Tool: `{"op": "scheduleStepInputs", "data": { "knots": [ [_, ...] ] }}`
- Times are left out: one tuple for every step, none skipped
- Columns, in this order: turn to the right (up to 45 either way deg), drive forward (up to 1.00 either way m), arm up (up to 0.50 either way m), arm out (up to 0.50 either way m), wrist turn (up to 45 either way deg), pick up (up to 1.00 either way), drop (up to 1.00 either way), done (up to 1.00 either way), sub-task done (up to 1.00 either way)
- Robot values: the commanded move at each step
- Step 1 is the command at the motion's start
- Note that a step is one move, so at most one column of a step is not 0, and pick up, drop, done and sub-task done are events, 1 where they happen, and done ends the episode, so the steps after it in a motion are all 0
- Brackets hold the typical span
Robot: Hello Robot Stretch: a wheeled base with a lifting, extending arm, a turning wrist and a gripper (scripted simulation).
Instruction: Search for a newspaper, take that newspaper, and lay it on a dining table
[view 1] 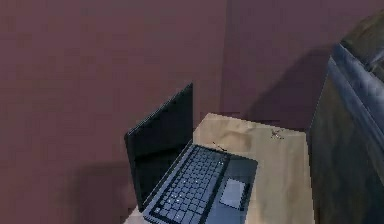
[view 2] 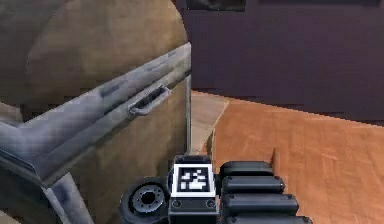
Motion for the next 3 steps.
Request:
{"op": "scheduleStepInputs", "data": {
  "knots": [
    [45.0, 0.00, 0.00, 0.00, 0.0, 0.00, 0.00, 0.00, 0.00],
    [39.0, 0.00, 0.00, 0.00, 0.0, 0.00, 0.00, 0.00, 0.00],
    [-45.0, 0.00, 0.00, 0.00, 0.0, 0.00, 0.00, 0.00, 0.00]
  ]
}}
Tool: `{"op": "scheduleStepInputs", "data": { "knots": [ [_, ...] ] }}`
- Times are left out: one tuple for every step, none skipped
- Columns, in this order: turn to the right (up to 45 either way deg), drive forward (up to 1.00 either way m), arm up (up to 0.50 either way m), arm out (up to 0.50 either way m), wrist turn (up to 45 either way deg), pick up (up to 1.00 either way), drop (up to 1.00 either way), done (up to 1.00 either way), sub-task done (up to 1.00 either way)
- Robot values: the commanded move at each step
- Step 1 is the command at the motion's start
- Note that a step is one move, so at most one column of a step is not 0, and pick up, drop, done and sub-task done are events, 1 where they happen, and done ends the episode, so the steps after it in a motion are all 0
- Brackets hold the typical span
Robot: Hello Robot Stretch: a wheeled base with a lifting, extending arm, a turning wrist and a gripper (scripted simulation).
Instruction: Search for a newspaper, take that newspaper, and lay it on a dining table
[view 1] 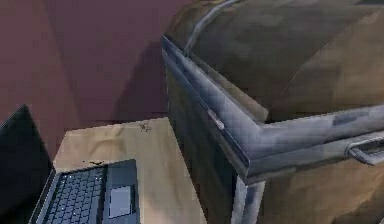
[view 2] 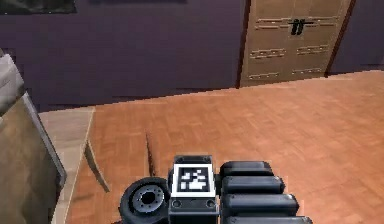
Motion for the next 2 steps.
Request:
{"op": "scheduleStepInputs", "data": {
  "knots": [
    [-36.0, 0.00, 0.00, 0.00, 0.0, 0.00, 0.00, 0.00, 0.00],
    [0.0, 0.00, 0.00, 0.48, 0.0, 0.00, 0.00, 0.00, 0.00]
  ]
}}
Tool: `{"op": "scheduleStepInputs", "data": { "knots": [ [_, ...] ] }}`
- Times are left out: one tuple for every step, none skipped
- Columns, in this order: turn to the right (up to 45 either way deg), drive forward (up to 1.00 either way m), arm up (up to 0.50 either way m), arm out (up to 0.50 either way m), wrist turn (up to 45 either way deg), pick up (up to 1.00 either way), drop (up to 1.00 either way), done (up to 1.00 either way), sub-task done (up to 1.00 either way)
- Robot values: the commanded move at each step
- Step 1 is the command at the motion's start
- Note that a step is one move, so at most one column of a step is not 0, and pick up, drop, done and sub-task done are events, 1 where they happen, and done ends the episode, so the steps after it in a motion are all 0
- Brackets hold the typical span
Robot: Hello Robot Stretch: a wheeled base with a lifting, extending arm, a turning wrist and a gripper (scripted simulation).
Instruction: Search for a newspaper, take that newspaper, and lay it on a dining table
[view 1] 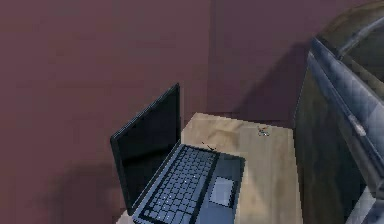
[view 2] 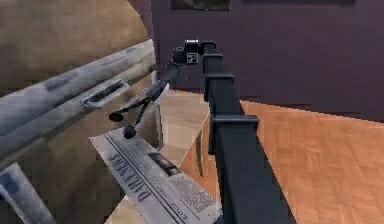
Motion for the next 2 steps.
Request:
{"op": "scheduleStepInputs", "data": {
  "knots": [
    [0.0, 0.00, 0.00, 0.00, 39.0, 0.00, 0.00, 0.00, 0.00],
    [0.0, 0.00, -0.32, 0.00, 0.0, 0.00, 0.00, 0.00, 0.00]
  ]
}}
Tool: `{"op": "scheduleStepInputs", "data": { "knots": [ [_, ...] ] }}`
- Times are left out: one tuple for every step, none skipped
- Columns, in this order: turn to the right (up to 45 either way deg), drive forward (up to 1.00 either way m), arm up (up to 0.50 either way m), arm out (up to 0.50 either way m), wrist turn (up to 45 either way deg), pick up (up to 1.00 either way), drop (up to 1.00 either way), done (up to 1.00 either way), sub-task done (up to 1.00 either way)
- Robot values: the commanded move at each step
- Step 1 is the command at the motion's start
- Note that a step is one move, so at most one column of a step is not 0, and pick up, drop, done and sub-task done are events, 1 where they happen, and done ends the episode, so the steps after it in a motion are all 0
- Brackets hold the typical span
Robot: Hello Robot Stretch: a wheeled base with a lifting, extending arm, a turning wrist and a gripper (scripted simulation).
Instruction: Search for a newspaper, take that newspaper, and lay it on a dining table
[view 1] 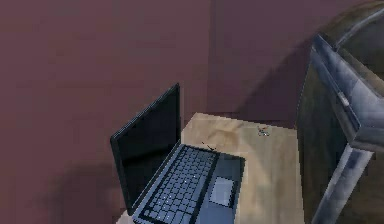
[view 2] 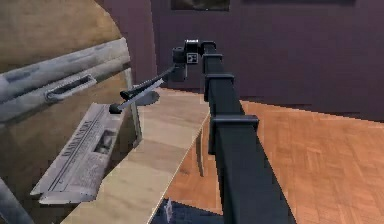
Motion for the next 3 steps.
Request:
{"op": "scheduleStepInputs", "data": {
  "knots": [
    [0.0, 0.00, 0.00, 0.00, 0.0, 0.00, 1.00, 0.00, 0.00],
    [0.0, 0.00, 0.00, -0.10, 0.0, 0.00, 0.00, 0.00, 0.00],
    [0.0, 0.00, 0.00, 0.00, 0.0, 0.00, 0.00, 1.00, 0.00]
  ]
}}
